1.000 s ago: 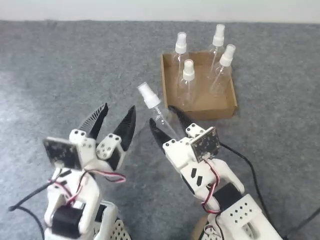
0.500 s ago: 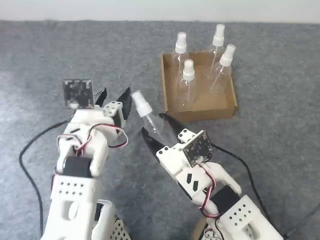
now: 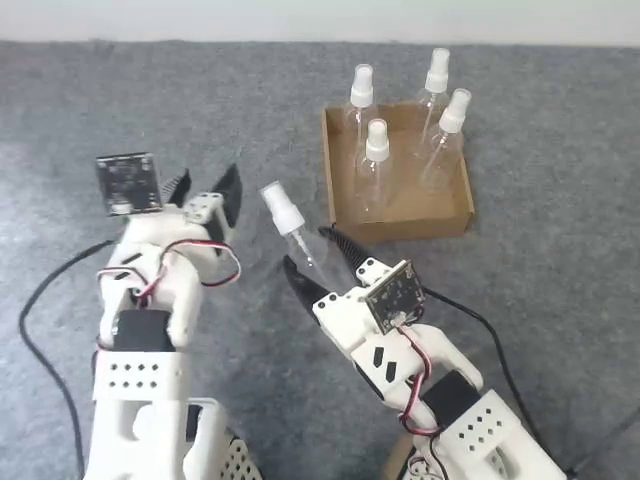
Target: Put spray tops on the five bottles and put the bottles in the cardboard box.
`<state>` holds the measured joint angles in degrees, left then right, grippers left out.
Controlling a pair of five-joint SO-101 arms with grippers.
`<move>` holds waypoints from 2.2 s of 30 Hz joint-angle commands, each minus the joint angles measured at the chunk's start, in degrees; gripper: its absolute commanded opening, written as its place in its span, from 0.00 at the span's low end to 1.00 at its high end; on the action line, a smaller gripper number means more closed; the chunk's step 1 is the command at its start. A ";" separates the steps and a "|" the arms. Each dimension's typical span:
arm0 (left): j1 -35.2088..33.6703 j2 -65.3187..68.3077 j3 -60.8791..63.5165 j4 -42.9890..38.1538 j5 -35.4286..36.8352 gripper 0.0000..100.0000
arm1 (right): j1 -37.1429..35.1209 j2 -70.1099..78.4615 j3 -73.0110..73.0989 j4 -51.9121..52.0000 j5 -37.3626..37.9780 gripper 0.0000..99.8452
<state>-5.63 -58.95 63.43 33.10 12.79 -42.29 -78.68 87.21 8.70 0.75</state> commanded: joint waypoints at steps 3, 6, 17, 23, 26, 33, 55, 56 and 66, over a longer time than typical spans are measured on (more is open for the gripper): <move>-0.70 -1.49 -4.00 -1.49 2.20 0.21 | -0.57 -1.45 -2.37 1.45 0.97 0.01; 1.49 -1.49 -4.00 -3.69 2.20 0.21 | -0.57 -1.45 -2.37 1.54 0.97 0.01; 7.65 -1.41 -1.80 -4.04 -2.46 0.21 | -0.57 -1.45 -2.37 1.45 0.97 0.01; 8.79 -1.49 -1.10 -3.87 -3.60 0.21 | -0.57 -1.45 -2.37 1.27 0.97 0.01; 8.44 -1.67 -1.10 -3.87 -3.60 0.21 | -0.57 -1.45 -2.37 1.27 0.97 0.01; 0.26 -1.58 -3.21 -4.04 1.23 0.21 | -0.57 -1.45 -2.37 1.19 0.97 0.01; 6.86 -1.93 -1.27 -1.05 -5.98 0.21 | -0.57 -1.45 -2.37 1.19 0.97 0.01; 7.12 -1.93 -1.27 -1.05 -5.98 0.21 | -0.57 -1.36 -2.37 1.19 0.97 0.01; 4.40 -3.78 -1.36 -1.14 -3.52 0.21 | -0.31 -1.27 -2.37 1.10 0.97 0.01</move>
<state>1.58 -59.56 63.08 31.69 7.34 -42.37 -78.68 87.21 9.93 1.01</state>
